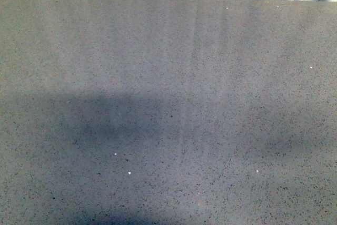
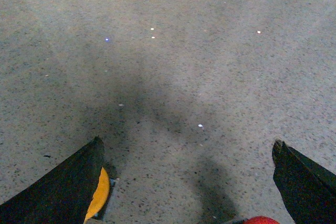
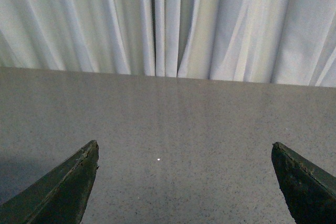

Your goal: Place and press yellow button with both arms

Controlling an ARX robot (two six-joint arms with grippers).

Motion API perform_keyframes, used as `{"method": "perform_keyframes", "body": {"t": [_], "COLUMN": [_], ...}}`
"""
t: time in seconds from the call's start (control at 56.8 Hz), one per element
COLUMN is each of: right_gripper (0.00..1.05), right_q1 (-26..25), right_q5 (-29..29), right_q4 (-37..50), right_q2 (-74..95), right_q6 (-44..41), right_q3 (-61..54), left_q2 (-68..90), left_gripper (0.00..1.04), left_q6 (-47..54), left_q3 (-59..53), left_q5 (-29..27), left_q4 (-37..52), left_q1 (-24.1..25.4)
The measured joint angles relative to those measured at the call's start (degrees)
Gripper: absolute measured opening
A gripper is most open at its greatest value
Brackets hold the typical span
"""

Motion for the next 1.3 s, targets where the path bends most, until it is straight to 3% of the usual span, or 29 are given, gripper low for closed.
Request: {"method": "perform_keyframes", "body": {"t": [0.317,1.126,1.25,1.302], "right_gripper": [0.96,0.96,0.96,0.96], "right_q1": [0.0,0.0,0.0,0.0], "right_q5": [0.02,0.0,0.0,0.0], "right_q4": [0.0,0.0,0.0,0.0], "right_q2": [0.0,0.0,0.0,0.0], "right_q6": [0.0,0.0,0.0,0.0], "right_q3": [0.0,0.0,0.0,0.0], "left_q2": [6.38,16.31,16.57,16.68], "left_gripper": [0.96,0.95,0.87,0.79], "left_q6": [1.31,2.58,2.67,2.71], "left_q3": [0.57,3.1,2.97,2.86], "left_q5": [-0.59,-3.15,-3.15,-3.15], "left_q4": [3.19,7.5,7.72,7.89], "left_q1": [4.37,5.49,5.35,5.29]}}
